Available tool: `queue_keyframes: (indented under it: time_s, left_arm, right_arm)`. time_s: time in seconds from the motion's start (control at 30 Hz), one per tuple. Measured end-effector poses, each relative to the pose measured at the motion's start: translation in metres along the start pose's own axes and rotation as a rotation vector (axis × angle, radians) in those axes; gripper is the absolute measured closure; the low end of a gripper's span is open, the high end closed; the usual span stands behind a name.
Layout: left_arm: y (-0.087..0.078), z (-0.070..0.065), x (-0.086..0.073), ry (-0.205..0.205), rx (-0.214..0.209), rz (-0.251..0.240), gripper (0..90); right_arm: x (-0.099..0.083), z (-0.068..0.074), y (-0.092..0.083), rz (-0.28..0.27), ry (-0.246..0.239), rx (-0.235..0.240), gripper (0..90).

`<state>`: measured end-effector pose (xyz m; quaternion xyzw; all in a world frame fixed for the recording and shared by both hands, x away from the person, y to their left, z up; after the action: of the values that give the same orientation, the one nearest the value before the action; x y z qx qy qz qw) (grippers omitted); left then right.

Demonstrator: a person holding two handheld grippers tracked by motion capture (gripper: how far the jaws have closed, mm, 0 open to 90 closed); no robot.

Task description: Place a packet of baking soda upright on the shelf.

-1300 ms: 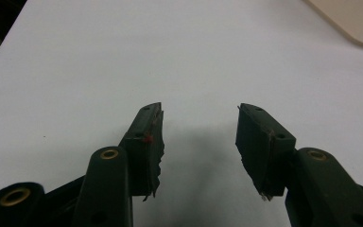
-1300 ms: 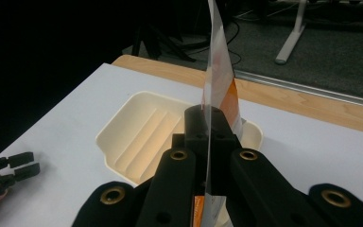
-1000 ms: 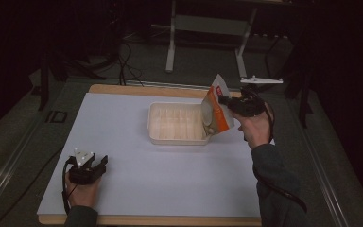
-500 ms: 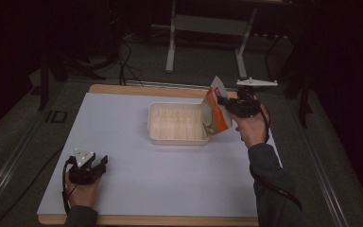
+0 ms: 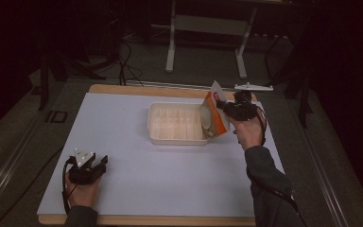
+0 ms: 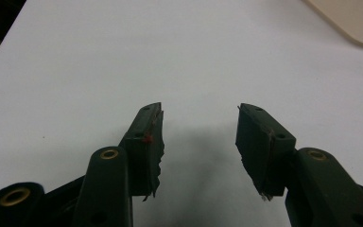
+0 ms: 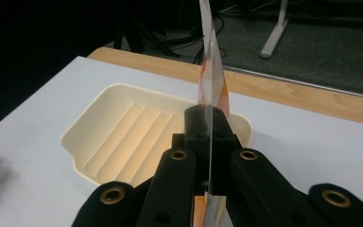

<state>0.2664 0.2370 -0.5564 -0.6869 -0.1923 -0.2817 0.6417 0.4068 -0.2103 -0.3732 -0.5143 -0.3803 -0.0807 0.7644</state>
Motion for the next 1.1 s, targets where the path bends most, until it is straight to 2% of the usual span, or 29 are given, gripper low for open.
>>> queue_keyframes:
  time_s: [0.43,0.77,1.1]
  left_arm:
    - [0.0,0.0,0.0,-0.001,-0.002,-0.001,51.4]
    - [0.0,0.0,0.0,0.001,-0.001,0.002,51.3]
    - [0.0,0.0,0.0,0.002,0.001,0.0,51.3]
  right_arm:
    - [-0.002,-0.005,0.017,0.019,0.075,-0.019,90.0]
    - [0.005,-0.005,0.026,0.039,0.13,-0.05,90.0]
    - [0.012,-0.01,0.039,0.049,0.186,-0.051,90.0]
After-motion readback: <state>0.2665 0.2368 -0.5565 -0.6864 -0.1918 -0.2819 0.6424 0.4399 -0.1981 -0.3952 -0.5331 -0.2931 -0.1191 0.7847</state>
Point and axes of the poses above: each handheld gripper's, and its own axes: y roughly forward along the jaws, x roughly out of its top, z roughly to its left, the point moved 1 cm from there along y, roughly forward along the jaws, and after that the axes turned 15 degrees about z, right-handed, at the moved point
